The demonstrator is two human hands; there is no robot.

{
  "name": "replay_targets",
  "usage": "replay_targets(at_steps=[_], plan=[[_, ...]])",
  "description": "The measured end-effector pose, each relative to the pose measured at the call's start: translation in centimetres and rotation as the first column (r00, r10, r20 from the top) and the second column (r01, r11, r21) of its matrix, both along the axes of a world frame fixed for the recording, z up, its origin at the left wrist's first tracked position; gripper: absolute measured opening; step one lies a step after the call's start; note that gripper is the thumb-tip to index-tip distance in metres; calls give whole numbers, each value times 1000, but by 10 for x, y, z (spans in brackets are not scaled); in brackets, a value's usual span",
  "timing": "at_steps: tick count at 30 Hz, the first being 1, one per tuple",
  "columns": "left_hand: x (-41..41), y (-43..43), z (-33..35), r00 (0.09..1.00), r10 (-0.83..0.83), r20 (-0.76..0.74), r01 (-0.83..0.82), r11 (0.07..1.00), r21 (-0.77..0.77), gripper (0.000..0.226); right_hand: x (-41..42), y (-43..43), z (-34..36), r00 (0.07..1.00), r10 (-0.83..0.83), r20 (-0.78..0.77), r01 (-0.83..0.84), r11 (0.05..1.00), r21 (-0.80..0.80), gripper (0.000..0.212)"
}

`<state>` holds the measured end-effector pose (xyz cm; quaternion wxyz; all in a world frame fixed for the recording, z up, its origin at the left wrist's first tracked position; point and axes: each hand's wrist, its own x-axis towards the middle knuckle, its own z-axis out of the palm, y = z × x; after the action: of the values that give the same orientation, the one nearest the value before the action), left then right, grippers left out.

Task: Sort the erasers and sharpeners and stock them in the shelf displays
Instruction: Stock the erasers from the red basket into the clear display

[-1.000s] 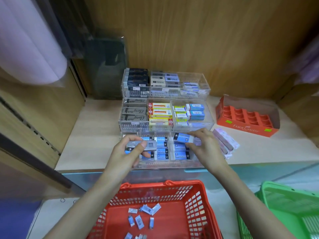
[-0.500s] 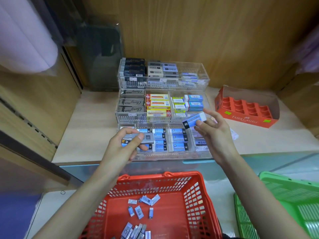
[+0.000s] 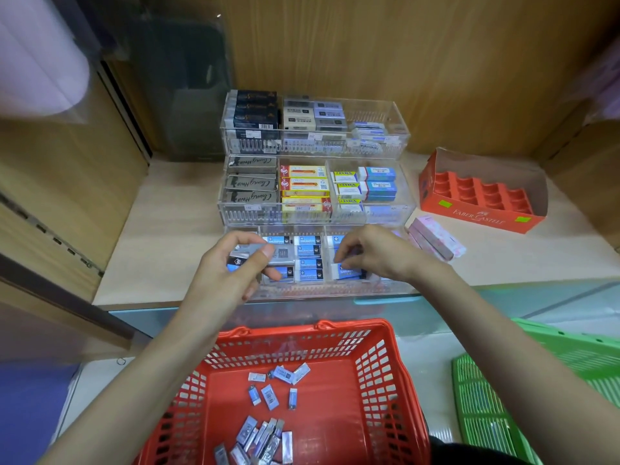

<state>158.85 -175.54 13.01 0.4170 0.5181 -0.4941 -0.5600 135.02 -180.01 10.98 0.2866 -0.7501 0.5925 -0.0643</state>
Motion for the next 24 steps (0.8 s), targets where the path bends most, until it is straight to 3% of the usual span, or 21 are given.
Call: replay_targets(at_steps=[6,11,19,21,23,24], plan=[[-4,2,-2,1000,-16,3,16,1000,20,6,-4,10,-5,990,0,-141,-35,969,-246,10],[-4,3,0,1000,-15,-1,15,1000,24,9,-7,15,-1,909,89,-406,-199,950,-239,23],[-7,5,2,999,-24,-22,25,1000,19,12,-5,21,-6,917,4,-400,-126,951,-281,20],[-8,6,2,999,-40,-27,40,999,21,10,1,29,2,972,-40,-232,-43,939,-341,17],[-8,7,0,997,-62,-44,64,997,31,7,20,41,18,972,-123,198,172,951,-256,13],[-9,7,-1,995,-75,-60,77,996,36,6,31,49,27,891,-174,419,244,962,-121,13]])
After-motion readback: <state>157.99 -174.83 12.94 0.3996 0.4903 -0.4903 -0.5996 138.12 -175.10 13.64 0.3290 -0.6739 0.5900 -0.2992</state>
